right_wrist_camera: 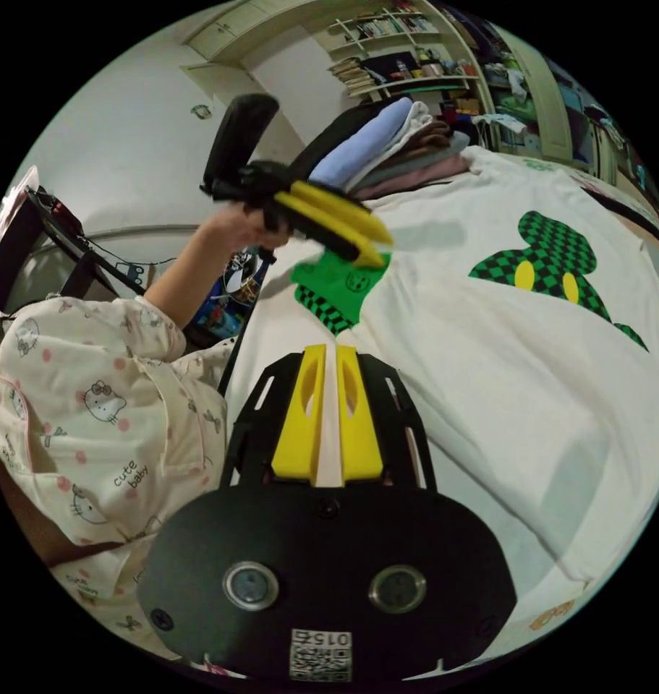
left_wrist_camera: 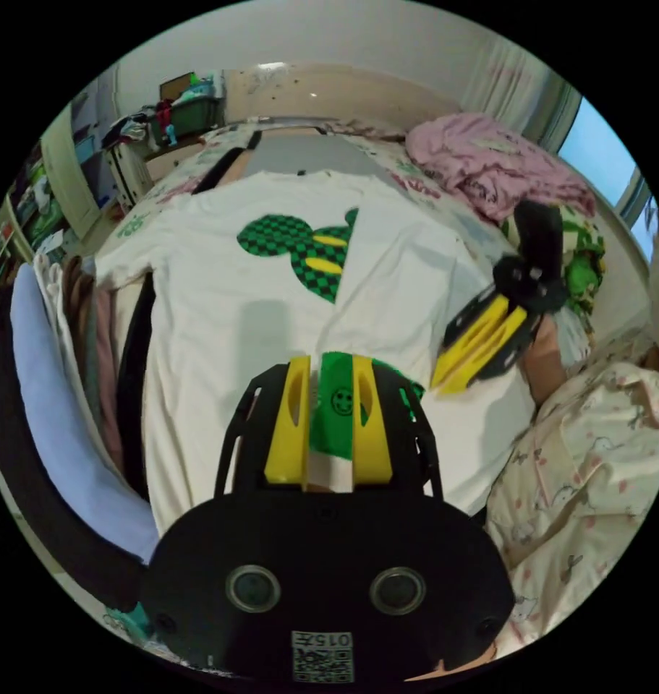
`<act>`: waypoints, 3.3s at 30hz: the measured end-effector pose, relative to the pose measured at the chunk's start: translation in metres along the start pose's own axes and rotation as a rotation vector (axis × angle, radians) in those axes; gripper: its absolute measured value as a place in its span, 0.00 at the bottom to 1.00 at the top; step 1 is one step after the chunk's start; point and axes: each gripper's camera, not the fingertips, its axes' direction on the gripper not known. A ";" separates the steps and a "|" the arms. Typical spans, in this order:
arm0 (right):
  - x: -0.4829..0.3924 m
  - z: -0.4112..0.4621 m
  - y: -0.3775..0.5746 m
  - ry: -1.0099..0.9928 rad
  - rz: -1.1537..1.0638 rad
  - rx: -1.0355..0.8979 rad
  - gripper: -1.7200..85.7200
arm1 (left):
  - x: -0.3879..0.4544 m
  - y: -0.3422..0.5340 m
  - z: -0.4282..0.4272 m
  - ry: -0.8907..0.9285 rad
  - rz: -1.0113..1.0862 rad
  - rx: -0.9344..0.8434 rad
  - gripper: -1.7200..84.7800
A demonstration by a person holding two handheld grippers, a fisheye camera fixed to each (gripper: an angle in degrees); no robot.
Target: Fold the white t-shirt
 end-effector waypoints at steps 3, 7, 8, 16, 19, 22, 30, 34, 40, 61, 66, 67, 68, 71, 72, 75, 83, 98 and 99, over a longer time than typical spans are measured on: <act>0.003 0.001 0.020 0.010 0.019 -0.044 0.04 | -0.045 -0.020 -0.042 -0.038 -0.134 0.217 0.14; 0.013 -0.011 0.046 -0.020 0.047 -0.050 0.04 | -0.147 -0.058 -0.062 -0.099 -0.512 0.443 0.18; 0.015 -0.014 0.050 -0.028 0.052 -0.049 0.04 | -0.175 -0.071 -0.051 -0.113 -0.612 0.429 0.19; 0.050 -0.065 0.089 -0.135 0.142 0.002 0.03 | -0.274 -0.103 0.030 -0.228 -1.116 0.295 0.17; 0.063 -0.086 0.099 -0.173 0.178 0.020 0.02 | -0.269 -0.114 0.033 -0.319 -1.212 0.304 0.08; 0.073 -0.108 0.106 -0.208 0.191 0.040 0.02 | -0.241 -0.135 0.012 -0.317 -1.156 0.447 0.04; 0.080 -0.163 0.104 -0.234 0.174 0.053 0.02 | 0.139 -0.204 0.026 -0.810 0.620 0.454 0.03; 0.085 -0.199 0.101 -0.279 0.146 0.091 0.03 | 0.149 -0.181 0.043 -0.751 0.643 0.330 0.03; 0.087 -0.256 0.092 -0.311 0.073 0.175 0.04 | 0.124 -0.231 0.058 -0.670 0.515 0.217 0.05; 0.166 -0.437 0.097 -0.177 0.425 0.979 0.16 | 0.068 -0.568 0.166 0.262 0.089 0.067 0.07; 0.131 -0.472 0.117 0.218 0.481 1.152 0.23 | 0.129 -0.460 0.071 0.321 0.481 0.371 0.04; 0.119 -0.473 0.110 0.283 0.435 1.160 0.24 | 0.153 -0.423 0.057 0.280 0.602 0.402 0.04; 0.113 -0.472 0.105 0.301 0.396 1.159 0.24 | 0.176 -0.389 0.050 0.241 0.707 0.402 0.04; 0.095 -0.456 0.059 0.255 0.174 0.998 0.25 | 0.207 -0.335 0.052 0.131 0.753 0.366 0.05; 0.094 -0.445 0.035 0.201 0.127 0.882 0.25 | 0.209 -0.328 0.053 0.113 0.735 0.372 0.05; 0.086 -0.410 -0.013 0.159 0.046 0.654 0.20 | 0.206 -0.304 0.052 0.112 0.671 0.422 0.06; 0.085 -0.379 -0.041 0.264 0.145 0.633 0.03 | 0.144 -0.247 0.005 -0.215 0.385 0.361 0.12; 0.034 -0.344 -0.046 0.291 -0.012 0.703 0.02 | 0.034 -0.206 0.088 -0.755 0.095 0.157 0.04; 0.030 -0.338 -0.047 0.294 -0.035 0.686 0.02 | 0.029 -0.201 0.084 -0.751 0.070 0.182 0.04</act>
